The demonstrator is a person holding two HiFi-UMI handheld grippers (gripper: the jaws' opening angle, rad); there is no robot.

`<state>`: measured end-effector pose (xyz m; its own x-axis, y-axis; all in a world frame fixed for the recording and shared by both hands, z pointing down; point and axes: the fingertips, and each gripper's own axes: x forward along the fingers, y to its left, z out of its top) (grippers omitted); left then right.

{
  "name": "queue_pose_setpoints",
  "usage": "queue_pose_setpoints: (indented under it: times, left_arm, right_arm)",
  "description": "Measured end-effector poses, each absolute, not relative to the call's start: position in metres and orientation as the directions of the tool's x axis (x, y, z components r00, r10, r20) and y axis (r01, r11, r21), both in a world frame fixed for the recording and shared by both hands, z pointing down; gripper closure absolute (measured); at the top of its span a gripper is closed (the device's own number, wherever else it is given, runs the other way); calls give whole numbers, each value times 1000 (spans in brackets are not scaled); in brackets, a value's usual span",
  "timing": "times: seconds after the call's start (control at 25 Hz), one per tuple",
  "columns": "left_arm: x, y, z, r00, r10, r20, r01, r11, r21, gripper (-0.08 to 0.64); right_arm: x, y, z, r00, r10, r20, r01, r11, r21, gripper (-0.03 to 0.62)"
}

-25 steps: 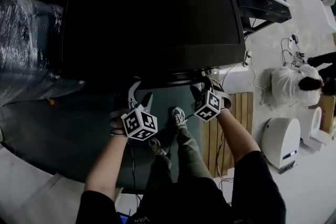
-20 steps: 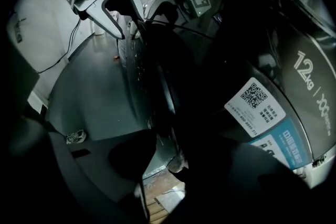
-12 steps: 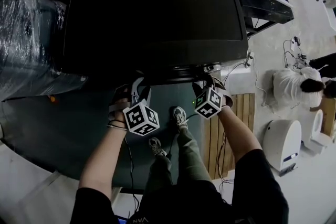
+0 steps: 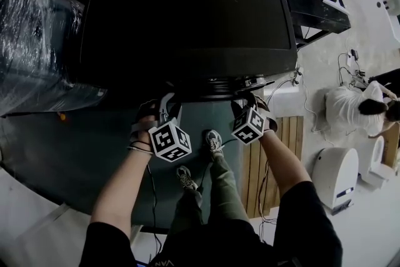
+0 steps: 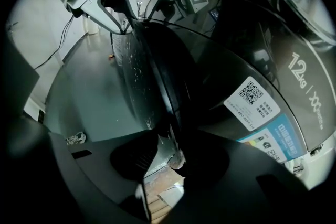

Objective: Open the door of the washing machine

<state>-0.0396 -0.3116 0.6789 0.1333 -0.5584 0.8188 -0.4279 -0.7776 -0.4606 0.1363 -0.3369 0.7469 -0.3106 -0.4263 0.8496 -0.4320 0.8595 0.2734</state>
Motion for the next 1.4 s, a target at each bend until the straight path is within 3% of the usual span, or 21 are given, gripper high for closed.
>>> queue_pose_setpoints:
  times: [0.16,0.32,0.52,0.6,0.72,0.88,1.08,1.24,1.4]
  left_arm:
    - [-40,-310,678,140,-559,817,-435,-776,-456,400]
    - [-38,-275,685,160,-497,853,-356,-835,-420,390]
    - [-44,-245,683,168,-525,834,-323,-829,-457,365]
    - [-49,-237,681,175,-571,802,-358,-796,-488,356]
    - [-62,-222,674,173,-629,758,-510,-716,-477,350]
    - [-72,-187,668,185,-613,768,-711,-623,-327,350]
    - [-58,-138,664,323,-559,763,-852,-523,-22,330]
    - [-56,-112,665,404,-543,736,-898,-387,207,315]
    - [-56,-89,665,426,-540,726,-898,-347,269,313]
  right_arm:
    - [136,-334,746,-292,-416,861,-438,859,266,448]
    - [136,-265,760,-364,-306,880,-354,919,174,479]
    - [124,-206,759,-371,-377,849,-536,833,137,462]
    - [120,-192,759,-366,-389,845,-567,813,129,459]
    - [117,-169,758,-357,-386,851,-613,784,99,448]
    - [111,-135,743,-365,-389,846,-689,724,36,452]
    - [93,-93,721,-400,-365,841,-675,738,0,426]
    - [80,-75,704,-432,-383,816,-686,727,-21,454]
    - [69,-67,681,-458,-414,786,-700,714,-32,454]
